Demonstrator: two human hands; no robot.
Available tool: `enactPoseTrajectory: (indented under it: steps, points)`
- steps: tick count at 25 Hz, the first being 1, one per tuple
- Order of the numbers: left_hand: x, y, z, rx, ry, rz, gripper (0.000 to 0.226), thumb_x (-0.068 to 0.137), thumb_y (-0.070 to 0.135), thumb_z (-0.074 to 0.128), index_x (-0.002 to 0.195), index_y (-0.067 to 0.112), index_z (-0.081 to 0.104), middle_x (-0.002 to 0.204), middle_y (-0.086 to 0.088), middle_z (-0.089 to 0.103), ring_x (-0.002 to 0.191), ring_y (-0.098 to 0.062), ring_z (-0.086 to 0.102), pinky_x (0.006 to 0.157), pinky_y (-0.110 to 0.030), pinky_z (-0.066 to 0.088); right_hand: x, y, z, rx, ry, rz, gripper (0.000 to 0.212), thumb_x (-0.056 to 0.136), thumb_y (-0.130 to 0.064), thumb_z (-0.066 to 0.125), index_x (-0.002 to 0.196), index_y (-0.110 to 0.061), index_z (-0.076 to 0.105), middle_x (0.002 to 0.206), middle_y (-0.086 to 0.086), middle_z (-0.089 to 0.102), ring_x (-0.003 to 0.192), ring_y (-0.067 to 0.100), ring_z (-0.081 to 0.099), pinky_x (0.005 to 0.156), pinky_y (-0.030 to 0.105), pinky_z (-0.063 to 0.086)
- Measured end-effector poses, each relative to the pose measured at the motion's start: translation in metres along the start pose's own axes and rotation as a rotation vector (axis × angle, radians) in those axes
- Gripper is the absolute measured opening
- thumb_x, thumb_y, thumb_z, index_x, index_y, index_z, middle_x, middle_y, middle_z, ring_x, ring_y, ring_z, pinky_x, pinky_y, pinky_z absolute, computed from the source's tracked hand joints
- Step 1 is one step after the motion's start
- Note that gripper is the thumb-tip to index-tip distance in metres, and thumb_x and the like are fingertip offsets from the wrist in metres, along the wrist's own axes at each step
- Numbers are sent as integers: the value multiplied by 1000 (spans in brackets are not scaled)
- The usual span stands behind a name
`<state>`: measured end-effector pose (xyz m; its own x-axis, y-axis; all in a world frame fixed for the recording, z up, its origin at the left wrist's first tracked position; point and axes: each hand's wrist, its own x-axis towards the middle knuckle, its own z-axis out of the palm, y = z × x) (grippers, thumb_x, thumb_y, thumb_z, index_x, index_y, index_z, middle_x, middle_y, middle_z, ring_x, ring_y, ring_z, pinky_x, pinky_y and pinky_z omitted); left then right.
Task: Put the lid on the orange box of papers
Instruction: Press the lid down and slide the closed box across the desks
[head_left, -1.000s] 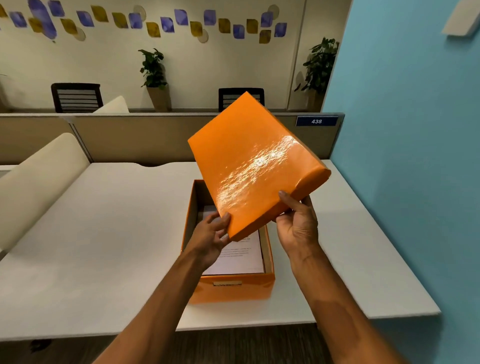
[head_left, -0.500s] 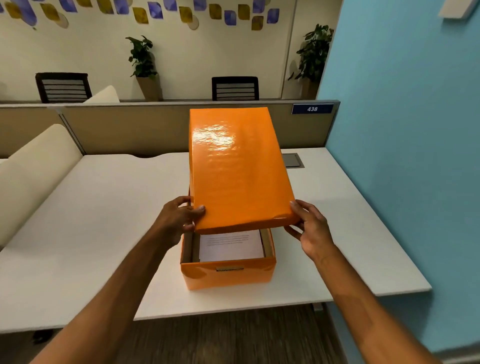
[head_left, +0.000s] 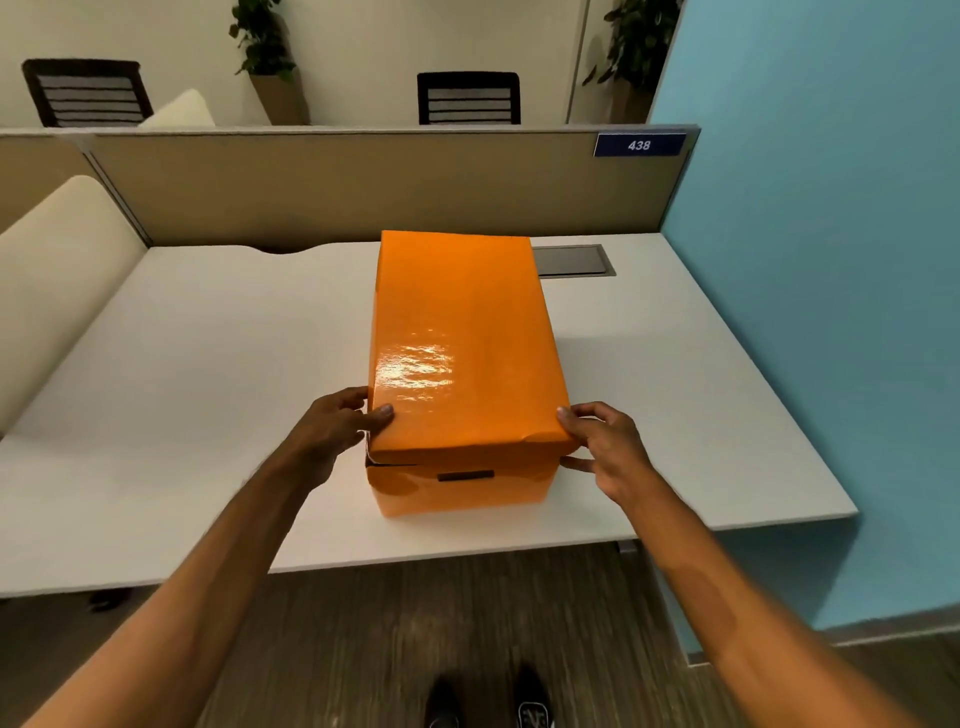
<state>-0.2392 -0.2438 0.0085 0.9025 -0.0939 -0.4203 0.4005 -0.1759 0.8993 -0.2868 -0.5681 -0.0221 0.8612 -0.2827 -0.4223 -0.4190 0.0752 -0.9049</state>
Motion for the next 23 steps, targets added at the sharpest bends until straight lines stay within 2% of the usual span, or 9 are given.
enactPoseTrajectory:
  steps: [4,9,13,17,20,23]
  points:
    - [-1,-10,-3,-4,-13,-2,52,93,21,63,143,13,51,136,-7,60,120,-29,57,97,-45,48,2,4,6,-35,2,-7,30,88,-27,72,112,-13,62,116,11,63,107,33,60,84,55,57]
    - [3,-23,-8,23,17,-12,44,95,19,61,137,10,55,130,-10,65,118,-31,62,101,-47,49,5,10,9,-78,11,-11,28,87,-28,73,109,-12,64,110,8,65,106,31,62,78,47,58]
    - [7,-29,-7,-19,29,-24,41,95,13,60,135,10,56,126,-10,65,117,-32,61,92,-42,52,8,14,10,-128,15,-9,35,87,-29,72,116,-11,65,116,9,65,108,31,62,83,53,58]
    - [10,-37,-6,-39,45,-38,50,93,10,62,142,10,50,129,-12,62,113,-31,61,88,-43,52,9,16,10,-169,-24,4,40,88,-27,71,123,-12,62,122,10,63,110,33,61,84,54,57]
    - [10,-43,-8,-74,30,-39,54,93,11,63,145,13,48,131,-11,62,110,-27,62,82,-38,52,10,19,10,-189,-20,-2,42,89,-27,70,126,-11,61,124,10,63,111,33,61,87,57,57]
    - [10,-48,-9,-91,18,-25,56,92,12,63,146,13,46,133,-11,62,115,-30,61,87,-41,52,10,21,11,-173,-15,-6,41,89,-28,70,125,-11,61,123,11,63,111,33,61,87,57,56]
